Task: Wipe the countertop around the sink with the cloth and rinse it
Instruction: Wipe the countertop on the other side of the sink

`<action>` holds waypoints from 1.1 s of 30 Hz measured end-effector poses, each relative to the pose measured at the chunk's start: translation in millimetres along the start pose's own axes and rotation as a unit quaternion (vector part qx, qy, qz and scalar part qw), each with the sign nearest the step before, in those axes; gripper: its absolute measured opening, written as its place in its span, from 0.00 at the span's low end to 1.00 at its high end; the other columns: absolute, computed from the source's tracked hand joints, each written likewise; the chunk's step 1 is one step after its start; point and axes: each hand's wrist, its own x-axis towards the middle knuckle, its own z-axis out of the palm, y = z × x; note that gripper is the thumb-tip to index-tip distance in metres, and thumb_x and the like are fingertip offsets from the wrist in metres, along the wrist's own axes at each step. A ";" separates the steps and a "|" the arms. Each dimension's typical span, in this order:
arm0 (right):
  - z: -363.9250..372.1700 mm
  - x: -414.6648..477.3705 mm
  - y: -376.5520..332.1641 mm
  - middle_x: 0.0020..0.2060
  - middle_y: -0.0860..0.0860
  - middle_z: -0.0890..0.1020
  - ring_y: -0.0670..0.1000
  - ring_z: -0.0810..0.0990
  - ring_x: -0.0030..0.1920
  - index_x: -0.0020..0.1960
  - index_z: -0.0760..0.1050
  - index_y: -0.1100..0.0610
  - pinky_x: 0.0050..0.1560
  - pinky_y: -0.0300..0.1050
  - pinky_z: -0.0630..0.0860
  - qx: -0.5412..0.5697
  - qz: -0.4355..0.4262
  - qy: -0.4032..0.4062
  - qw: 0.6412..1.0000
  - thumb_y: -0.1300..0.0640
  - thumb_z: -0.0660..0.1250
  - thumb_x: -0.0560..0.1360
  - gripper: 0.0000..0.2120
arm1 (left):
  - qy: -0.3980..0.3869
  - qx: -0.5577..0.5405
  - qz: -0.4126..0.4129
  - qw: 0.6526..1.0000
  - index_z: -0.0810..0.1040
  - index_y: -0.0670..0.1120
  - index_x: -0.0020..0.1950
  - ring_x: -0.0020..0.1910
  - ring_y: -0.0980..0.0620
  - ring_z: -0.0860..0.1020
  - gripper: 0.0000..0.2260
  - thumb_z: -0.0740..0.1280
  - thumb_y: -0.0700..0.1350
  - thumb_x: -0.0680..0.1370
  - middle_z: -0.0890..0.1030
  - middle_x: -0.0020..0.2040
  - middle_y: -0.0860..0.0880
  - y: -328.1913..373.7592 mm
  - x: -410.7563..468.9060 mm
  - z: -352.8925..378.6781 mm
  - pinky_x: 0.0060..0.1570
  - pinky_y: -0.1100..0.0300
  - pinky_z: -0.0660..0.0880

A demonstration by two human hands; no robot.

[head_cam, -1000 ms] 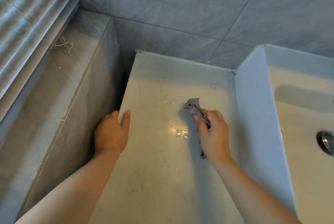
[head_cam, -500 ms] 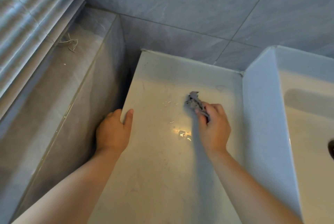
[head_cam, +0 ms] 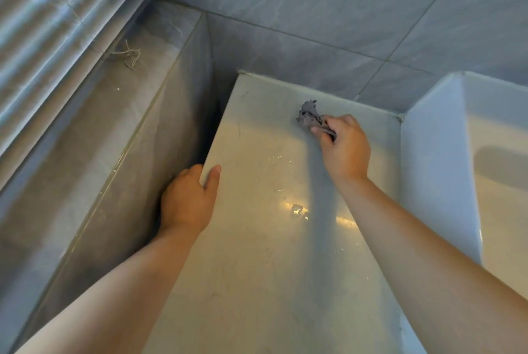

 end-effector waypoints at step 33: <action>11.8 -1.4 -32.5 0.44 0.48 0.74 0.52 0.76 0.46 0.53 0.81 0.52 0.38 0.40 0.62 0.016 -0.018 -0.063 0.998 0.51 0.68 0.74 0.10 | -0.065 -0.101 -0.013 0.993 0.70 0.52 0.68 0.57 0.54 0.75 0.21 0.63 0.57 0.76 0.74 0.62 0.54 -18.0 -62.0 -39.3 0.56 0.52 0.75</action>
